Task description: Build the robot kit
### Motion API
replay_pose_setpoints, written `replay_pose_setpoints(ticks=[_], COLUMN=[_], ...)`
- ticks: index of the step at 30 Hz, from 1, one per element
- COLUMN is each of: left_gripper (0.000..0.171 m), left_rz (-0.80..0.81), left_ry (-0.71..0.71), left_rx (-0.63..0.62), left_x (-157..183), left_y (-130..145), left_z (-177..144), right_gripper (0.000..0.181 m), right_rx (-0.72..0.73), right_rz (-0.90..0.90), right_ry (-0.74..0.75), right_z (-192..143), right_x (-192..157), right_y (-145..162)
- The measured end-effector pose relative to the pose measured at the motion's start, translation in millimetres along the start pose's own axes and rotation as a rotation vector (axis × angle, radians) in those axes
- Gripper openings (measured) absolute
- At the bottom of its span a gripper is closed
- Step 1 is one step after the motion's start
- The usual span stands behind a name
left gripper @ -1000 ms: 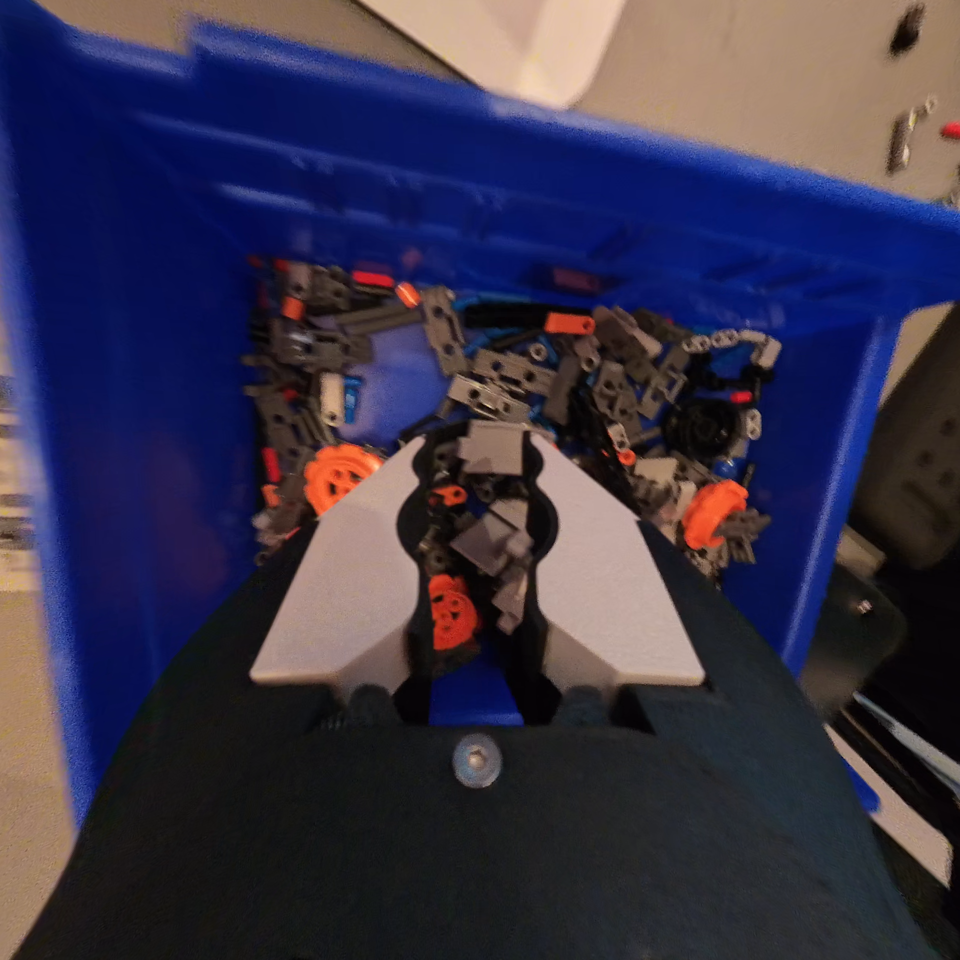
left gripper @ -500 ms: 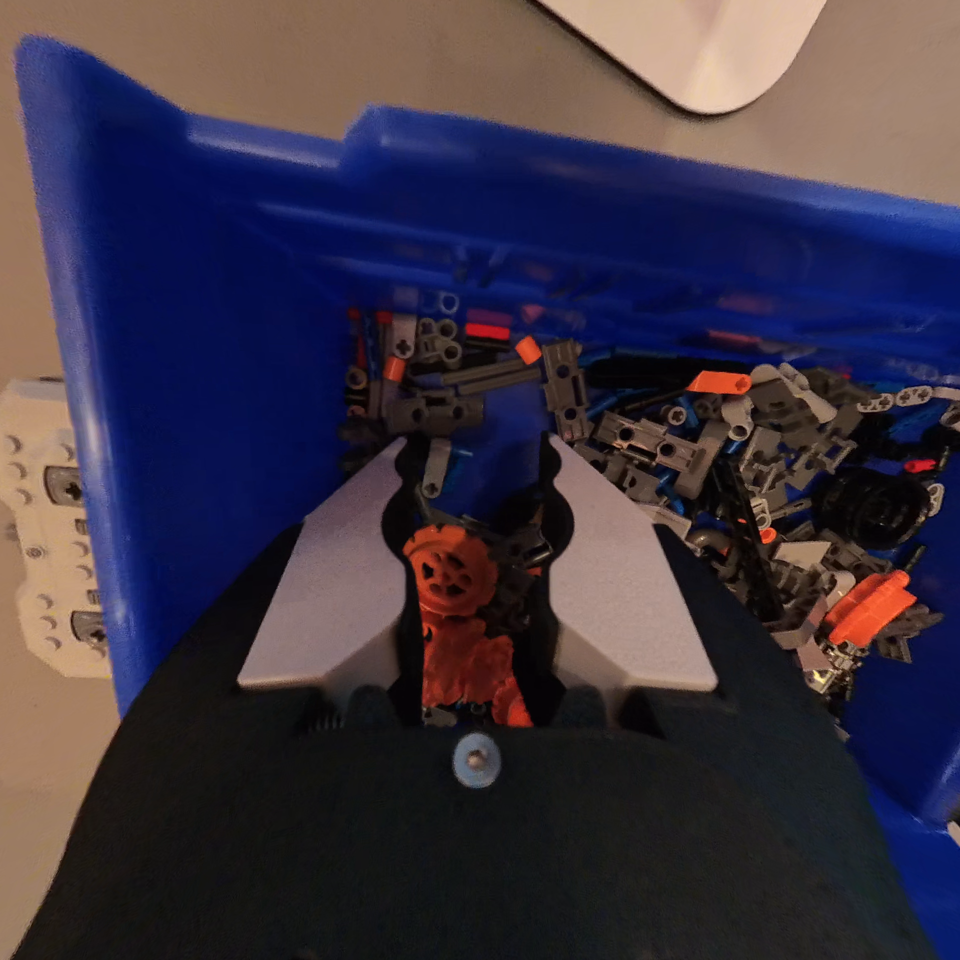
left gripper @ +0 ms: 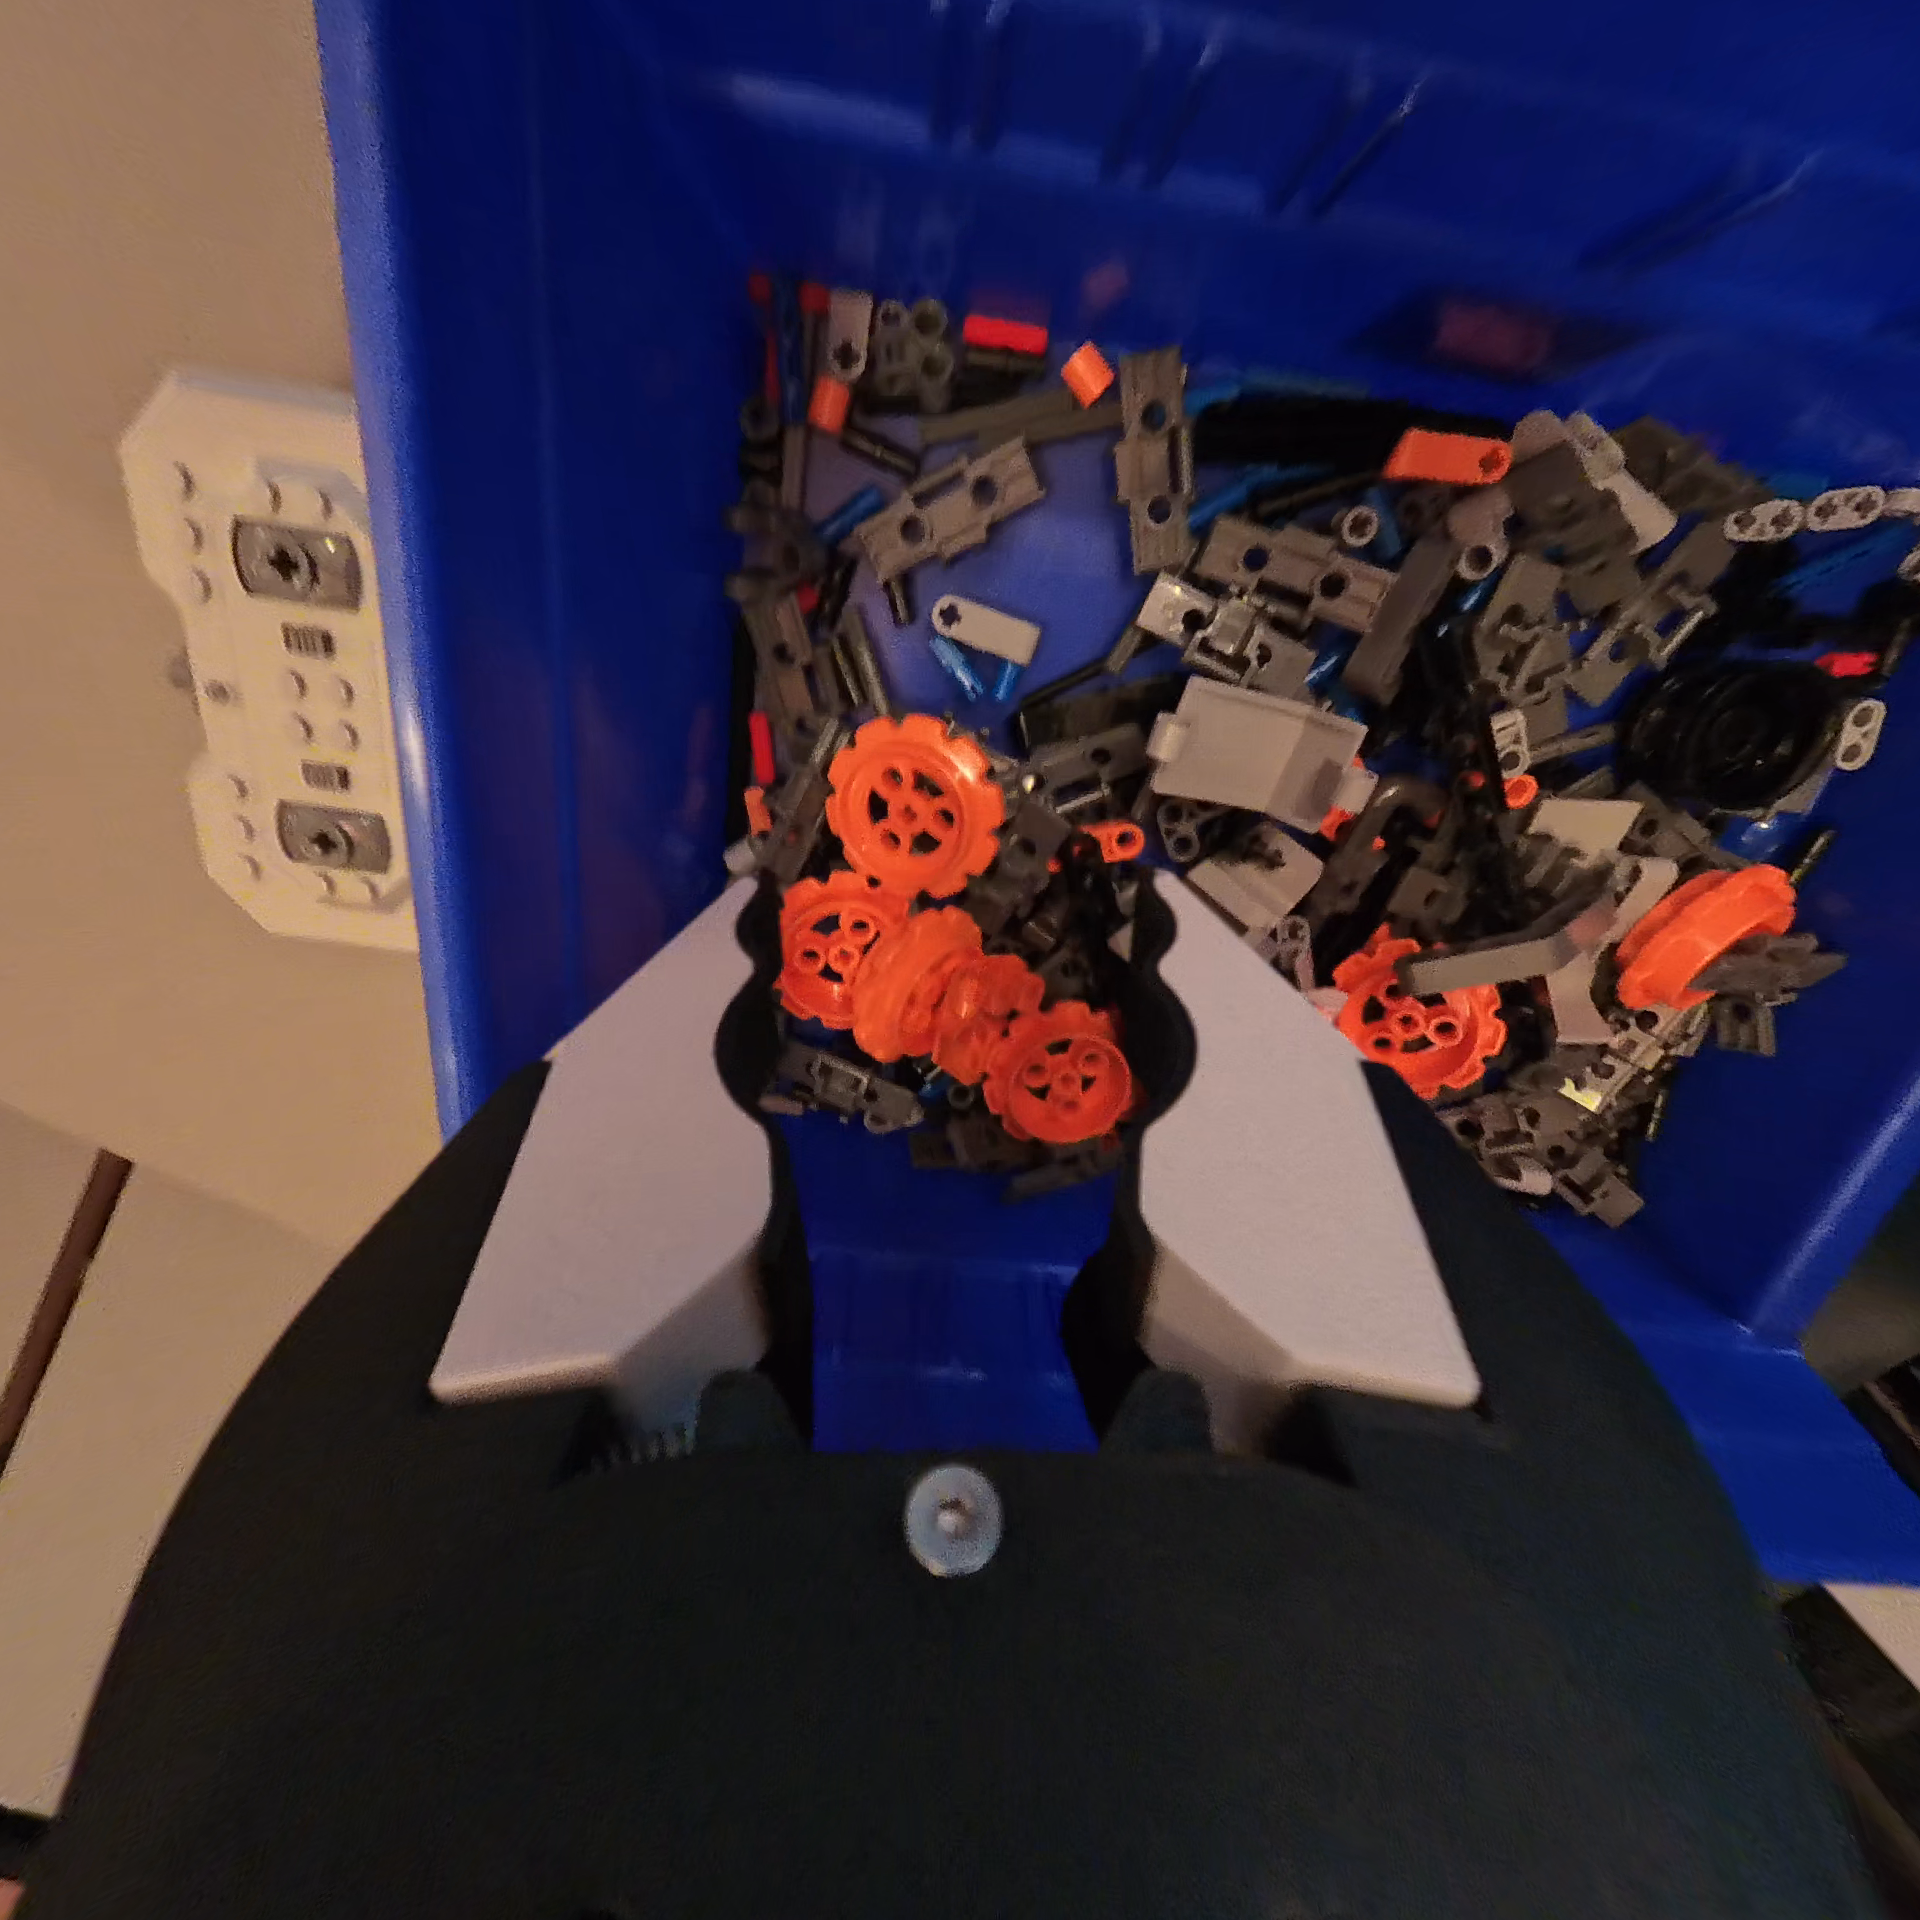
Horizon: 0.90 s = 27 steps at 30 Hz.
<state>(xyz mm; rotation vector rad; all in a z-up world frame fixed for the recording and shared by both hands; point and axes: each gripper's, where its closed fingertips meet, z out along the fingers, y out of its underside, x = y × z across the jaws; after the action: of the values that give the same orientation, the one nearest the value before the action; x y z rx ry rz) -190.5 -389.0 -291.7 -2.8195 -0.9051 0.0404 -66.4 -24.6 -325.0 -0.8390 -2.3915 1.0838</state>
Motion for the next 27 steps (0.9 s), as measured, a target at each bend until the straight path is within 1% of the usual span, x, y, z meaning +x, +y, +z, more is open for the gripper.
replay_pose_setpoints(ticks=[3,6,11,13,15,16,19,21,23,25,27], left_gripper=[0.069,0.071,0.074,0.070,0.070,0.068,0.059,0.058,0.058,0.058,0.060], left_rz=[-0.041,-0.046,-0.059,-0.052,-0.039,-0.027,0.009,0.038,0.037,0.019,0.008], left_ry=[0.023,0.051,0.077,0.085,0.097,0.114,0.195,0.170,0.189,0.122,0.094], left_rx=[-0.029,-0.077,-0.127,-0.130,-0.127,-0.117,-0.034,-0.012,-0.028,-0.054,-0.086], left_x=[-1,3,5,7,10,13,29,27,28,15,9], left_y=[9,15,15,13,10,8,-6,-7,2,12,23], left_z=[3,12,25,29,31,30,24,16,7,1,-5], right_gripper=[0.019,0.019,0.019,0.019,0.019,0.019,0.019,0.019,0.019,0.019,0.019], right_rx=[-0.001,-0.002,-0.001,-0.001,-0.001,0.000,-0.001,0.001,0.001,0.001,0.002], right_rz=[-0.001,-0.003,-0.004,-0.004,-0.004,-0.004,-0.003,-0.001,-0.001,0.000,0.002], right_ry=[-0.001,-0.001,0.000,0.001,0.001,0.000,-0.001,-0.001,-0.001,-0.001,-0.001], right_z=[0,0,0,0,0,0,0,0,0,0,0], right_x=[0,0,0,0,0,0,0,0,0,0,0], right_y=[0,0,0,0,0,0,0,0,0,0,0])
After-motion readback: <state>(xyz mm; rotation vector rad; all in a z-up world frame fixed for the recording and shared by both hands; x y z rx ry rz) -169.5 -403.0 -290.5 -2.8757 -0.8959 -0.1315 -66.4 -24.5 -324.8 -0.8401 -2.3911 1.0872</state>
